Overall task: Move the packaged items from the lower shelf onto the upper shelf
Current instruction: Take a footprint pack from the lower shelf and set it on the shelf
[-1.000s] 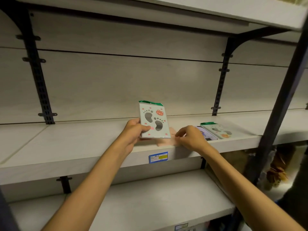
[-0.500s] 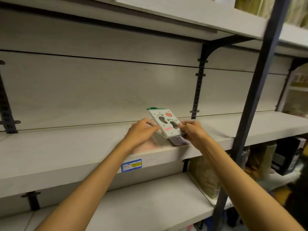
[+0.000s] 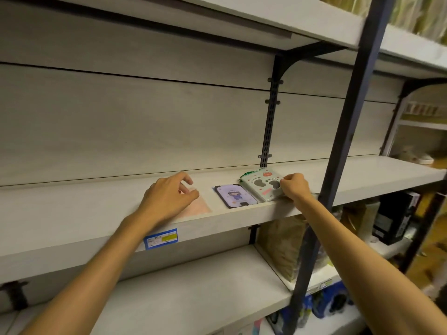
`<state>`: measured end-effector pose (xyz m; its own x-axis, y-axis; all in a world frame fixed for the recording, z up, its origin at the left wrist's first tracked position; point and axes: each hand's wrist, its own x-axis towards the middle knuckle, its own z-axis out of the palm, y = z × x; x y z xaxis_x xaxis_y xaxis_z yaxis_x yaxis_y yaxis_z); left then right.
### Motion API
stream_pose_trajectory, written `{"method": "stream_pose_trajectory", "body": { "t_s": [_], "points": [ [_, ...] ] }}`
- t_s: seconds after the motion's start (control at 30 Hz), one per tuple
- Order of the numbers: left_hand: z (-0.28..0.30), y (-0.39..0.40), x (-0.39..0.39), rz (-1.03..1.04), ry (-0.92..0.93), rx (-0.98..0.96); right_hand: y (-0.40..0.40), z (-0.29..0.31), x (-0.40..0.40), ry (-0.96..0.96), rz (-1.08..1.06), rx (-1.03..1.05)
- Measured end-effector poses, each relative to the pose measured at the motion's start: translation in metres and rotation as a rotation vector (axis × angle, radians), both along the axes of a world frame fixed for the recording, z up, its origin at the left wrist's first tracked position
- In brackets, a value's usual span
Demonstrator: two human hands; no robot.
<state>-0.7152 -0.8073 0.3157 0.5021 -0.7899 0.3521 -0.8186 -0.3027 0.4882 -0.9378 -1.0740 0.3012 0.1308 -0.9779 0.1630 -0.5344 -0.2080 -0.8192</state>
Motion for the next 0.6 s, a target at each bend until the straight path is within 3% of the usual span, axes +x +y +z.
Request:
{"method": "stream_pose_trajectory", "body": {
  "t_s": [0.27, 0.6],
  "points": [
    [0.0, 0.004, -0.004, 0.06, -0.016, -0.045, -0.009, -0.022, 0.0, 0.375, -0.033, -0.186],
    [-0.008, 0.017, -0.006, 0.136, 0.005, -0.064, -0.02, -0.027, -0.006, 0.369, 0.042, -0.269]
  ]
}}
